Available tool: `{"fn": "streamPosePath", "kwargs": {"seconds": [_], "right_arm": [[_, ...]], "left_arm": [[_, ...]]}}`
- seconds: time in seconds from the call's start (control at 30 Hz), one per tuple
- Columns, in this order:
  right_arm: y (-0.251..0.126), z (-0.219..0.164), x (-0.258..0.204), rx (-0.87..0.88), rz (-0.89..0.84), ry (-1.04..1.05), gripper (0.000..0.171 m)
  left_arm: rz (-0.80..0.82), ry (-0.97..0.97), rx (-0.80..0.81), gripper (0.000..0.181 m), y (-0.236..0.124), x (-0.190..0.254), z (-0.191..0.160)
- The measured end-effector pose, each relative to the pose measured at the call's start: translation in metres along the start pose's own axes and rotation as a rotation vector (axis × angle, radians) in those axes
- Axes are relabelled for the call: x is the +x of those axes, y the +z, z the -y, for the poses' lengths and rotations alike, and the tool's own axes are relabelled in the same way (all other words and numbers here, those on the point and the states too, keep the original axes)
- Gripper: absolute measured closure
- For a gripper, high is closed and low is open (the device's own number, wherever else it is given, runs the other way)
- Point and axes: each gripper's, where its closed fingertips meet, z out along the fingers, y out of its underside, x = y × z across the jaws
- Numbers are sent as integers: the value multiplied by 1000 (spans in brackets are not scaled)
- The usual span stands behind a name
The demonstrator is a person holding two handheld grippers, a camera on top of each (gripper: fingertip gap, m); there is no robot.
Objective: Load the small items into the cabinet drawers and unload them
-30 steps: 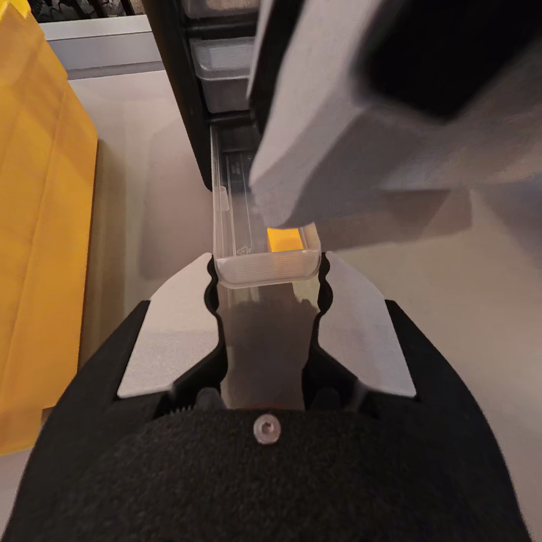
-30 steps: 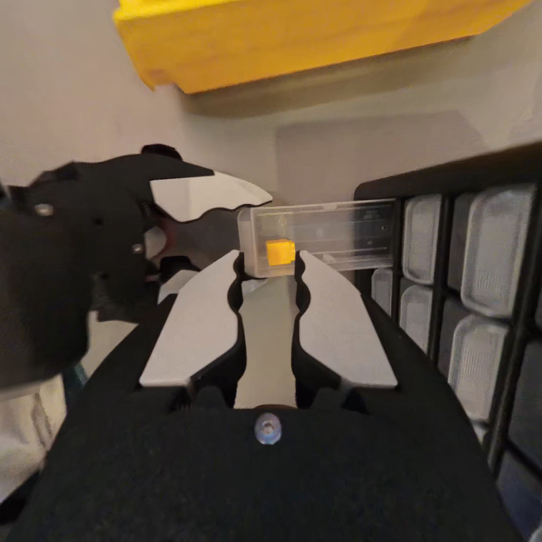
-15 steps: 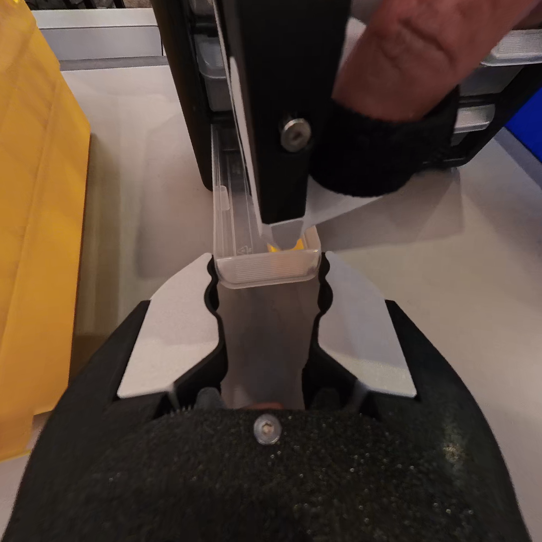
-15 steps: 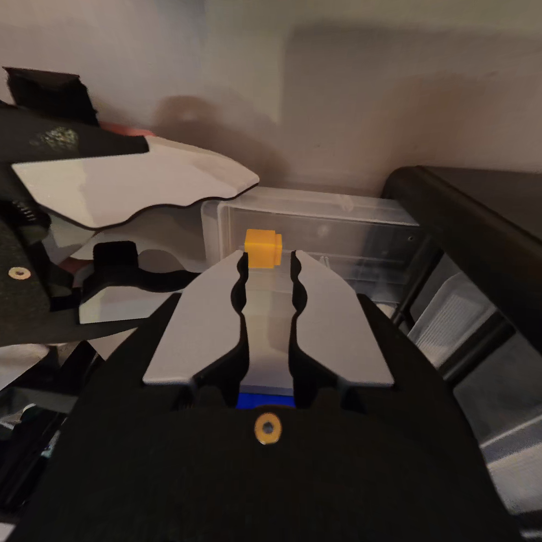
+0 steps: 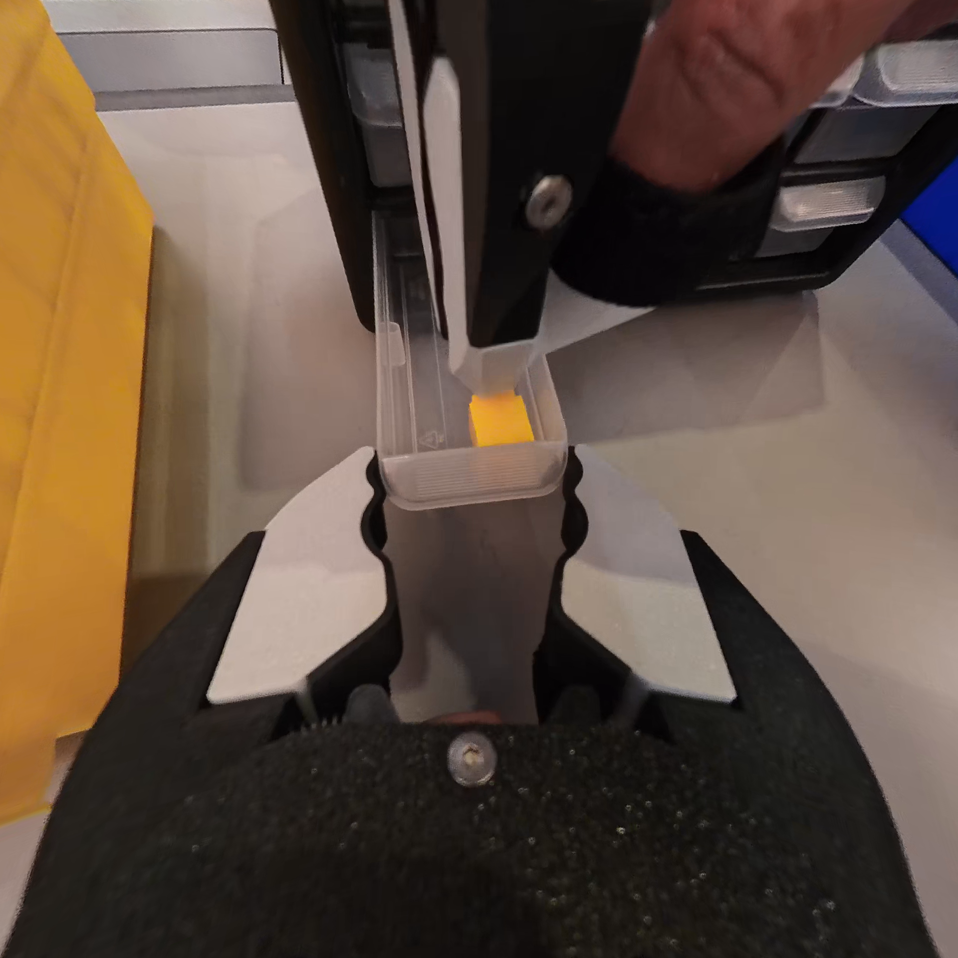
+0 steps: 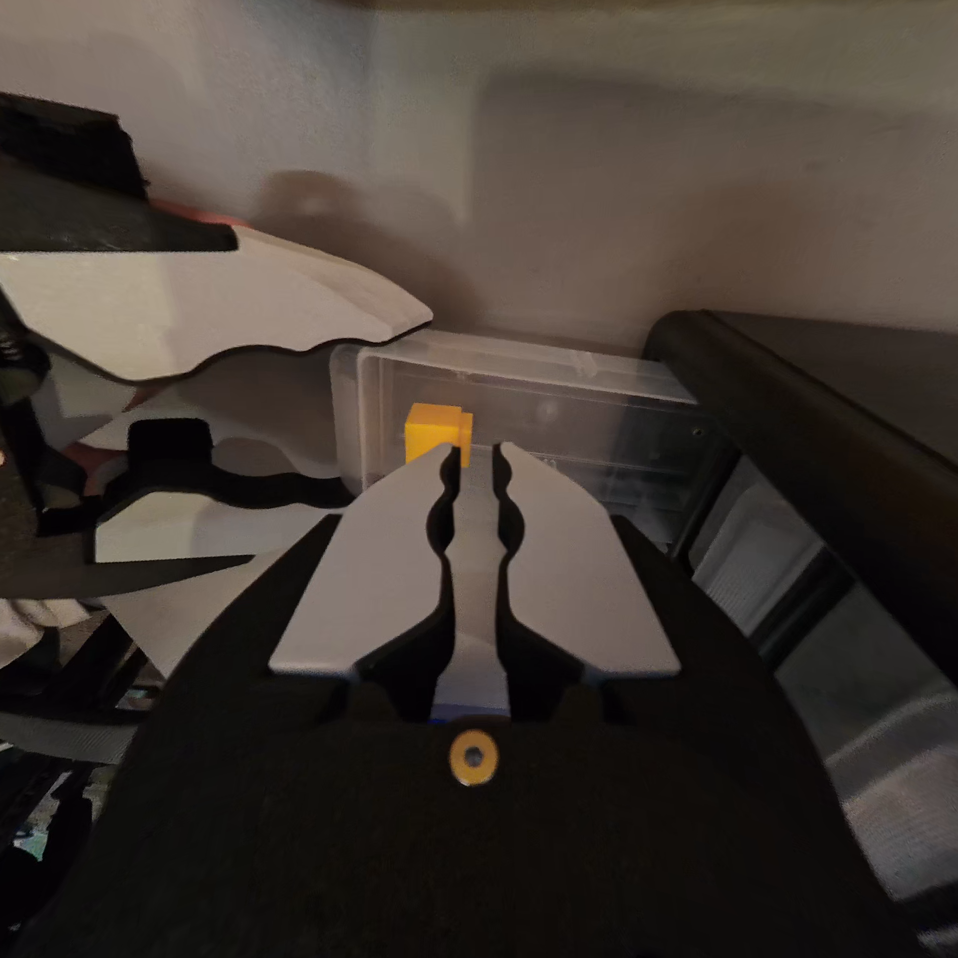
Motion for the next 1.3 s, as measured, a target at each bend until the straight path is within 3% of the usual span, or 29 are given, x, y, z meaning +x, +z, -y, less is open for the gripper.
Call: {"fn": "streamPosePath", "kwargs": {"seconds": [0.23, 0.4, 0.53, 0.67, 0.77, 0.9, 1.1, 1.2, 1.3], "right_arm": [[1, -4, -8, -34, 49, -8, 138], [9, -4, -10, -51, 61, -21, 145], [7, -3, -1, -32, 6, -28, 171], [-2, 0, 5, 14, -15, -12, 155], [-10, 7, -8, 71, 69, -1, 148], [-2, -4, -9, -11, 76, -4, 136], [11, -1, -11, -3, 109, -13, 146], [10, -1, -3, 4, 57, -18, 138], [5, -2, 12, 15, -39, -32, 147]], "left_arm": [[3, 4, 11, 115, -1, 0, 2], [11, 12, -24, 115, 1, -1, -4], [10, 14, -15, 115, 1, -1, -2], [3, 14, 7, 115, -1, -1, 2], [-1, 8, 0, 115, 0, -1, 0], [4, 14, 8, 115, 0, -1, 2], [6, 19, -34, 115, 2, -2, -5], [6, 22, -37, 116, 2, -2, -5], [4, 22, -12, 115, 1, -1, -1]]}}
